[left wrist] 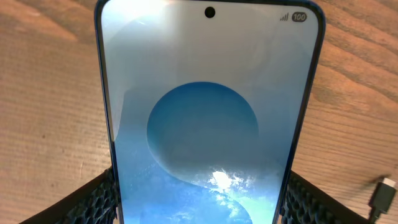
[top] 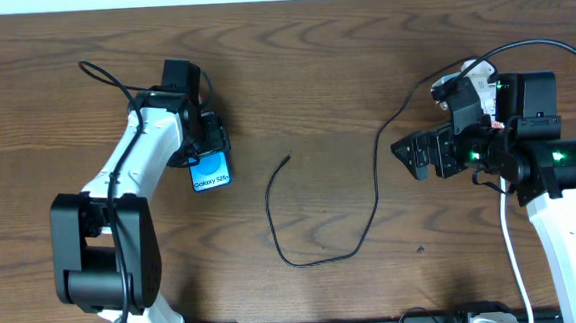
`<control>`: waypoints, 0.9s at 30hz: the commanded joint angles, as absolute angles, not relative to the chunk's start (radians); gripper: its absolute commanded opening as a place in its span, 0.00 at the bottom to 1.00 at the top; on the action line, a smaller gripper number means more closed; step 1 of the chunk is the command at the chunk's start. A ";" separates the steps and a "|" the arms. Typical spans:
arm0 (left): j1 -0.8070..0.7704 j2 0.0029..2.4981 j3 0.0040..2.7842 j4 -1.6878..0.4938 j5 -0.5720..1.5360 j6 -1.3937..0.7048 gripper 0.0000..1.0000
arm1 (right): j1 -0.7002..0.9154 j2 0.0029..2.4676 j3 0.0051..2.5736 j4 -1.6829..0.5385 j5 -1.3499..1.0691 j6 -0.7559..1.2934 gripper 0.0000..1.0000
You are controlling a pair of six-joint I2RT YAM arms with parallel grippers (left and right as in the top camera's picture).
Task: Plug charger to phone and switch on socket
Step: 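Lift the phone upright with the left gripper toward the center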
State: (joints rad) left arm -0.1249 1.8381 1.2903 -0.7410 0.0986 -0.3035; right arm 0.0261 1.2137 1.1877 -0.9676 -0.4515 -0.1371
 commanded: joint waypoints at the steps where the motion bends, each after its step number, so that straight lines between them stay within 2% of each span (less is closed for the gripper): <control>1: -0.118 1.803 1.289 -0.758 0.097 -0.373 0.73 | 0.027 1.218 1.208 -0.957 -0.451 -0.065 0.99; 14: -0.110 1.803 1.289 -0.770 0.160 -0.425 0.73 | 0.028 1.275 1.208 -0.911 -0.451 0.138 0.96; 22: -0.057 1.803 1.289 -0.770 0.290 -0.456 0.73 | 0.028 1.310 1.208 -0.909 -0.452 0.146 0.95; 27: -0.003 1.803 1.289 -0.769 0.453 -0.504 0.70 | 0.028 1.311 1.208 -0.908 -0.451 0.146 0.96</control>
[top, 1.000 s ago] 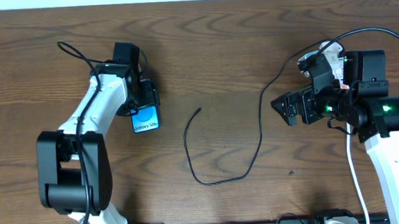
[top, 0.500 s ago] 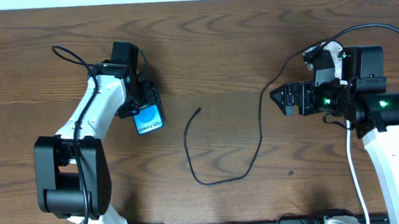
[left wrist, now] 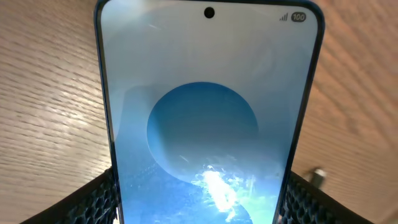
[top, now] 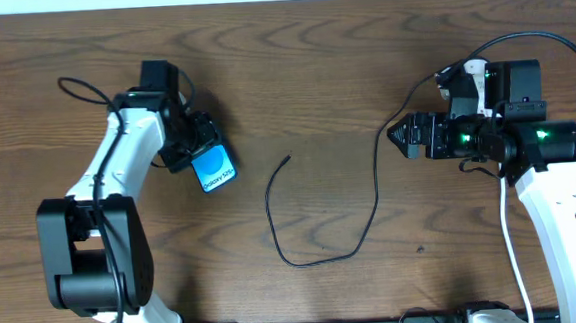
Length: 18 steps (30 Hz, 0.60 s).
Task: Plug charger to phone and switch on socket
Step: 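Lift the phone upright with the left gripper toward the center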
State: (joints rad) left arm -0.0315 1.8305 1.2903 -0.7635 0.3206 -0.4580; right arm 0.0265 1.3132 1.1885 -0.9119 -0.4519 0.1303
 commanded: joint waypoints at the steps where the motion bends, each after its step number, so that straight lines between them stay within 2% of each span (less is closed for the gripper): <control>1: 0.008 1.803 1.289 -0.769 0.489 -0.517 0.70 | 0.028 1.311 1.208 -0.908 -0.451 0.146 0.96; 6: 0.059 1.803 1.289 -0.769 0.698 -0.593 0.69 | 0.028 1.311 1.208 -0.908 -0.451 0.146 0.96; 11: 0.089 1.803 1.289 -0.769 0.915 -0.633 0.64 | 0.028 1.311 1.208 -0.909 -0.451 0.146 0.96; 18: 0.091 1.803 1.289 -0.769 1.084 -0.789 0.63 | 0.028 1.311 1.208 -0.909 -0.451 0.146 0.96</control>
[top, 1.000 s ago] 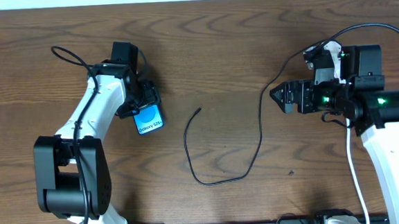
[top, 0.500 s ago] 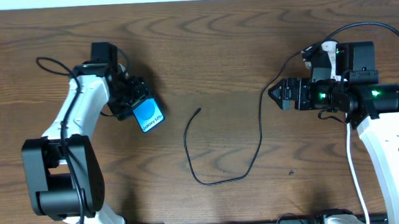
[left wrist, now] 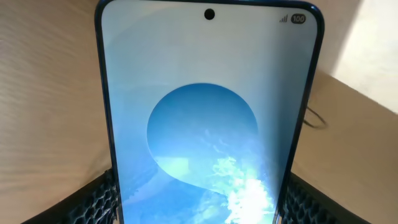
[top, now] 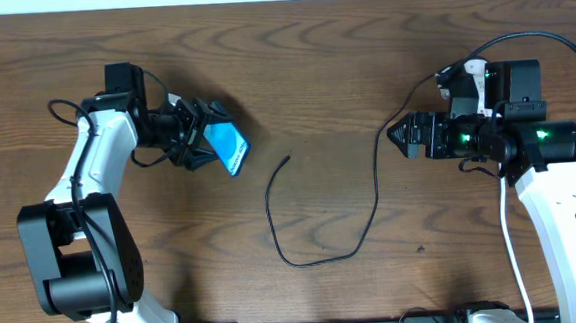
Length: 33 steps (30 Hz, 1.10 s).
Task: Plug charger to phone and switch on socket
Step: 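Lift the phone upright with the left gripper toward the center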
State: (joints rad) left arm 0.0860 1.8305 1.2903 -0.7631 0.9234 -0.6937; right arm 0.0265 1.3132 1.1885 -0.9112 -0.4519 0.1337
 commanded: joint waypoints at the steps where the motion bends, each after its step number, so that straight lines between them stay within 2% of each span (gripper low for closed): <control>1: 0.091 1.803 1.289 -0.770 1.105 -0.809 0.63 | 0.028 1.311 1.208 -0.909 -0.451 0.146 0.96; 8: 0.091 1.803 1.289 -0.769 1.228 -0.919 0.63 | 0.028 1.311 1.208 -0.910 -0.451 0.146 0.96; 19: 0.091 1.803 1.289 -0.769 1.307 -1.132 0.62 | 0.028 1.311 1.208 -0.913 -0.451 0.146 0.96; 22: 0.091 1.803 1.289 -0.770 1.366 -1.177 0.58 | 0.028 1.311 1.208 -0.913 -0.451 0.146 0.96; 33: 0.091 1.803 1.289 -0.769 1.429 -1.210 0.57 | 0.028 1.311 1.208 -0.913 -0.451 0.146 0.96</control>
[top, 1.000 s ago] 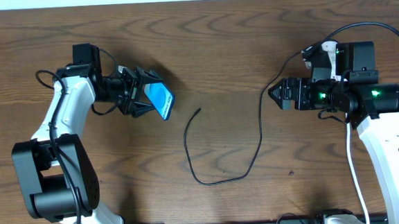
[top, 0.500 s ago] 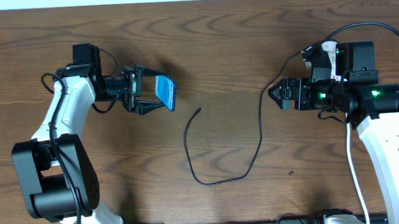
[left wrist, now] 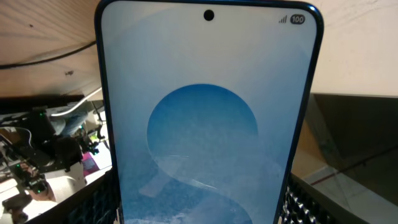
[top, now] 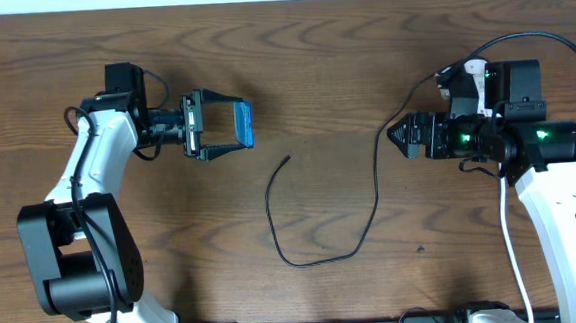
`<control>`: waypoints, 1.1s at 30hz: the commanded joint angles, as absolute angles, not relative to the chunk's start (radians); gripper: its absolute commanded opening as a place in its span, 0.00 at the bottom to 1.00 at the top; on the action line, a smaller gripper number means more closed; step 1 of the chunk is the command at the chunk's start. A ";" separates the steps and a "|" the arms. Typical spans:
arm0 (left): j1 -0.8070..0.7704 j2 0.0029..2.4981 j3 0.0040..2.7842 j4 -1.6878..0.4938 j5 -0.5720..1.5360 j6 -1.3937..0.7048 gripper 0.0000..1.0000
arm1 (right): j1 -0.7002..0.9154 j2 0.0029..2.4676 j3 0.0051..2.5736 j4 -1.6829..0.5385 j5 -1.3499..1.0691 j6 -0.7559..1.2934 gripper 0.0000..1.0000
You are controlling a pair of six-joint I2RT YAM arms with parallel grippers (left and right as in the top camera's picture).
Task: Plug charger to phone and switch on socket
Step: 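Lift the phone upright with the left gripper toward the center, then reach the right gripper to the phone held by the left gripper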
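Note:
The phone [top: 246, 124] shows edge-on in the overhead view, held above the table with its far end pointing right. My left gripper [top: 234, 125] is shut on its sides. In the left wrist view its lit blue screen [left wrist: 208, 124] fills the frame between my mesh fingers [left wrist: 93, 202]. The black charger cable [top: 371, 211] lies on the table, its free plug [top: 286, 160] below and right of the phone. It runs up to a white socket [top: 471, 70] partly hidden behind my right arm. My right gripper [top: 395, 137] points left beside the cable, shut with nothing in it.
The wooden table [top: 291, 51] carries only the looping cable between the arms. A second black cable [top: 562, 50] arcs over my right arm. Behind the phone, the left wrist view shows the room and equipment [left wrist: 50, 149] beyond the table.
My left wrist has turned, so the phone stands on edge and slightly higher and further right. The wrist camera now looks across the room instead of at the table. The right arm has not moved.
My left gripper held the phone low and flat over the table's left side, while my right gripper sat lower by the socket. The phone then turned at an angle and the right arm shifted up. Then the phone was raised and tilted; now it is edge-on.

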State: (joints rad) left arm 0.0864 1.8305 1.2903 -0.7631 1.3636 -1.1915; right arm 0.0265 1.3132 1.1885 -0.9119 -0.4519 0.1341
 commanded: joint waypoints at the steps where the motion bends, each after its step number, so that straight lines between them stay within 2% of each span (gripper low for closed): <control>1: 0.091 1.803 1.289 -0.769 1.428 -1.210 0.57 | 0.028 1.311 1.208 -0.913 -0.452 0.146 0.96; 9: 0.091 1.803 1.289 -0.768 1.375 -1.205 0.57 | 0.028 1.311 1.208 -0.912 -0.452 0.146 0.96; 23: 0.088 1.803 1.289 -0.754 0.931 -1.198 0.56 | 0.028 1.317 1.207 -0.873 -0.455 0.173 0.97; 25: 0.086 1.803 1.289 -0.754 0.896 -1.186 0.52 | 0.031 1.323 1.207 -0.863 -0.456 0.188 0.97; 33: 0.064 1.803 1.289 -0.753 0.839 -1.187 0.49 | 0.133 1.377 1.207 -0.766 -0.478 0.235 0.97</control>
State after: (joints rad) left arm 0.0784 1.8305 1.2903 -0.7536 0.8753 -1.2003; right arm 0.0868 1.3487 1.1885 -0.7914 -0.4557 0.1970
